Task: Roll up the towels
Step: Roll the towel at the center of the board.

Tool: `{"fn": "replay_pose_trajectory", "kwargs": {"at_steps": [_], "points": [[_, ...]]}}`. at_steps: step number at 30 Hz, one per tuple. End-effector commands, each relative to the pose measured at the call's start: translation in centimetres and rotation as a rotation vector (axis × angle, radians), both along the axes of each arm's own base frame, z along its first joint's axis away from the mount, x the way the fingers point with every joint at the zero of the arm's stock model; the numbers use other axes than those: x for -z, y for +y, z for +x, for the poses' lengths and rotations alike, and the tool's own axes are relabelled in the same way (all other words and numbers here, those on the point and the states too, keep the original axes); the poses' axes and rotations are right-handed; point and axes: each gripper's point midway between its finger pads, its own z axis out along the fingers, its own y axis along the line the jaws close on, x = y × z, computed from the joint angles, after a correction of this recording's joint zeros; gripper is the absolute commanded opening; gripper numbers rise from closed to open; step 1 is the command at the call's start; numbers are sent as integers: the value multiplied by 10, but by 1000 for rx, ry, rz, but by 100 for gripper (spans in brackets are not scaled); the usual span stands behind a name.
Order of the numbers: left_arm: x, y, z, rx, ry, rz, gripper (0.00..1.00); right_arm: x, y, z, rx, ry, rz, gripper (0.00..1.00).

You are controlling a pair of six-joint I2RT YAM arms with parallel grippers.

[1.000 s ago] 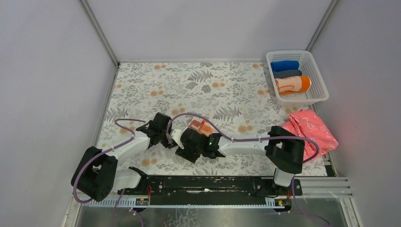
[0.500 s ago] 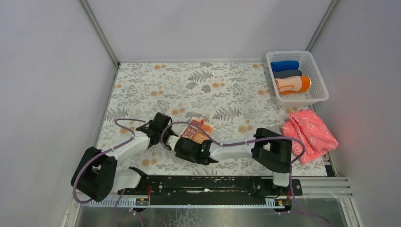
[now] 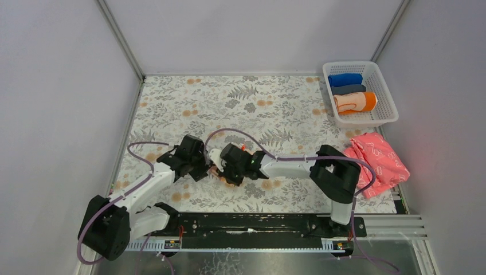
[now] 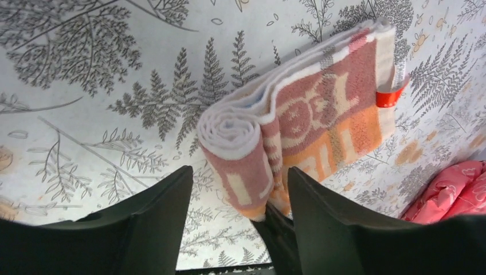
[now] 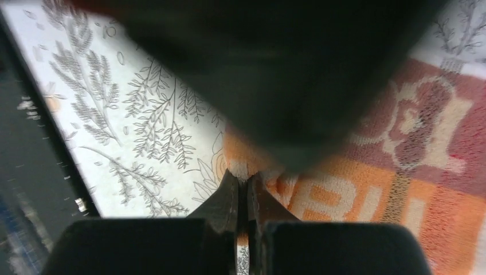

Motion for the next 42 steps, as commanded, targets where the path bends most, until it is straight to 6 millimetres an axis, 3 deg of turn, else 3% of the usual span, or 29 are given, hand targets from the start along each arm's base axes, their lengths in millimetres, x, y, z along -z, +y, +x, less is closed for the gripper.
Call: {"fn": "replay_pose_trajectory", "kwargs": {"at_steps": [1, 6, 9, 21, 28, 34, 39, 42], "points": [[-25, 11, 5, -34, -66, 35, 65, -9, 1, -37, -71, 470, 161, 0], [-26, 13, -5, -36, -62, 17, 73, -26, 3, -27, -42, 743, 342, 0], [-26, 11, -11, -28, -61, -7, 75, -25, 1, -22, 10, 901, 414, 0], [-10, -13, -4, 40, -37, -89, 70, 4, -17, 2, 224, 1195, 497, 1], [11, -17, 6, 43, -2, -61, 66, 15, -23, 7, 295, 1217, 481, 1], [35, -16, 2, 47, 54, -36, 50, 5, -25, 10, 269, 1134, 482, 5], [38, -15, 1, 58, 64, -23, 40, -6, -32, 16, 257, 980, 435, 18], [39, -14, 2, 65, 69, -8, 36, -17, -37, 19, 254, 852, 399, 32]]}}
